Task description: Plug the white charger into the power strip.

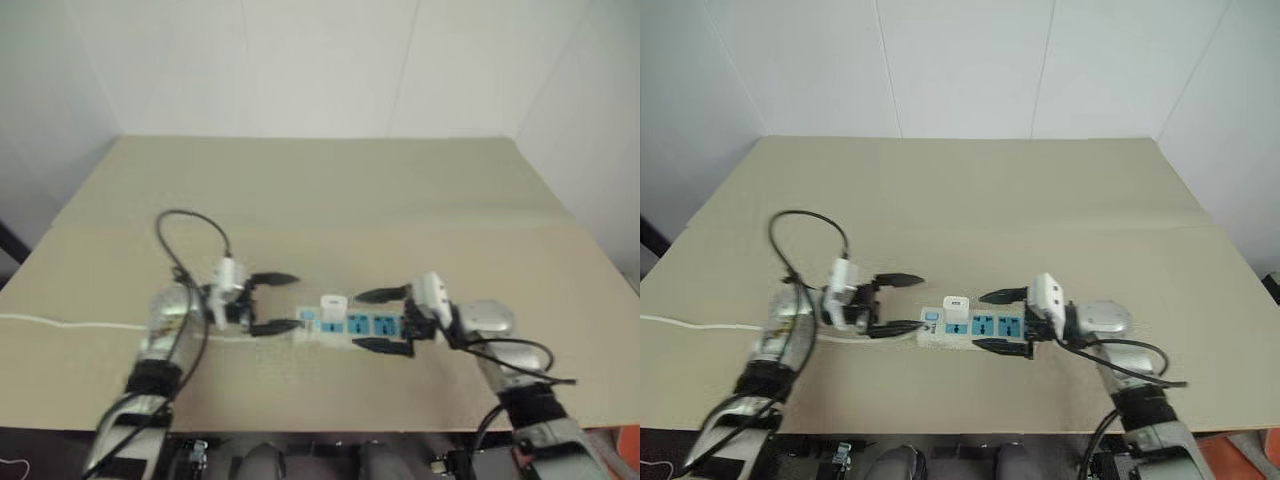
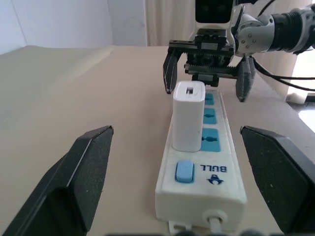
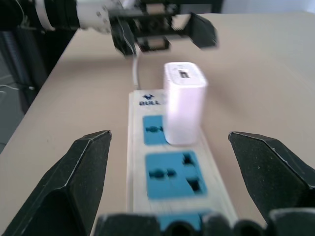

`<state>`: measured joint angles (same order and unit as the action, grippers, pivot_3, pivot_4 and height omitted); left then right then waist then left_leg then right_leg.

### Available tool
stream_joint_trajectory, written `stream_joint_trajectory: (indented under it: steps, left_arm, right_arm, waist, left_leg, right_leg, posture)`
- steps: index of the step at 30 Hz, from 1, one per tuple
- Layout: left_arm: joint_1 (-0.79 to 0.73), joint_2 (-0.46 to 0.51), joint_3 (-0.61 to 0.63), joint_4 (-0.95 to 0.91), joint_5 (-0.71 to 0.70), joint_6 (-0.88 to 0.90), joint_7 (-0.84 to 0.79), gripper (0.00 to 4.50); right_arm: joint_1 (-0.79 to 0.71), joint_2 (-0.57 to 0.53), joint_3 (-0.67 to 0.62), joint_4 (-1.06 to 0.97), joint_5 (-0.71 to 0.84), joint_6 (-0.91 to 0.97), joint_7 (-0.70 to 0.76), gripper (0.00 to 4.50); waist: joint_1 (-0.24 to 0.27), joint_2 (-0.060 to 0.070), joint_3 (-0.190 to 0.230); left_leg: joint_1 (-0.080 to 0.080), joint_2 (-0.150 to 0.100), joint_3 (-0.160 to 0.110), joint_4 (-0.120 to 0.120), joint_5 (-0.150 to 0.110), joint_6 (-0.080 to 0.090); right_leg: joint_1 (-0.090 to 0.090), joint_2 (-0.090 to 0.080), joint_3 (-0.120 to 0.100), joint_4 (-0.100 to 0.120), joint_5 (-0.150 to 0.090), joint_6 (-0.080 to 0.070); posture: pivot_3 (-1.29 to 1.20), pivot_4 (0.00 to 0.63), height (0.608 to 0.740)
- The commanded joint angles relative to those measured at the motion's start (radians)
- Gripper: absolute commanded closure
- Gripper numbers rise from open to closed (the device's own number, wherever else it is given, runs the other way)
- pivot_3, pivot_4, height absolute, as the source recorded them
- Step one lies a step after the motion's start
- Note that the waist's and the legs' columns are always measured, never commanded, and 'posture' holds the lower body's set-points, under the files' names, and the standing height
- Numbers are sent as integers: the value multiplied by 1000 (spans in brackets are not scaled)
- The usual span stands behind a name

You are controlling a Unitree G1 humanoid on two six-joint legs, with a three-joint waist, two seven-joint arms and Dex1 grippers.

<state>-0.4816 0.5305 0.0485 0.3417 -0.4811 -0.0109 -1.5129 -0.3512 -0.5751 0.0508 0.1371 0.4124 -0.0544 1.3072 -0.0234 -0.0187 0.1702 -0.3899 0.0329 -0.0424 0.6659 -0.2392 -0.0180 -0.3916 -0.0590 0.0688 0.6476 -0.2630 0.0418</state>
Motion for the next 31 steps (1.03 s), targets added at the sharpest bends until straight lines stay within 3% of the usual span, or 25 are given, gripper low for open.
stream_joint_trajectory:
  steps: [1,4,9,18,31]
  left_arm:
    - [39,114,37,-123,-66,97,-73,14]
    - [83,233,17,-120,-21,35,-101,14]
    - [114,321,23,-53,-7,-26,-102,14]
    - [98,278,19,-40,9,-33,-92,14]
    - [50,274,4,12,30,-42,-102,14]
  right_arm:
    - [42,-126,-121,-85,32,-13,33,0]
    - [98,-245,-207,-65,18,-54,67,0]
    - [178,-376,-345,-51,41,-74,108,0]
    - [330,-466,-435,-177,36,-11,106,0]
    - [400,-476,-464,-204,7,-6,55,0]
  waist:
    - [0,0,0]
    - [0,0,1]
    - [3,1,3]
    - [5,1,3]
    - [5,0,3]
  left_leg:
    - [0,0,0,0,0,0]
    - [2,0,1,-1,0,0]
    - [2,0,2,-2,0,0]
    - [1,1,3,-2,0,0]
    - [1,0,3,-2,0,0]
  right_leg:
    - [0,0,0,0,0,0]
    - [1,0,0,-1,-1,0]
    - [1,0,0,-1,-1,-1]
    - [1,0,1,-1,-1,-1]
    - [1,0,1,-1,-1,0]
  posture:
    - [0,150,740]
    - [0,150,740]
    - [0,150,740]
    - [0,150,740]
    - [0,150,740]
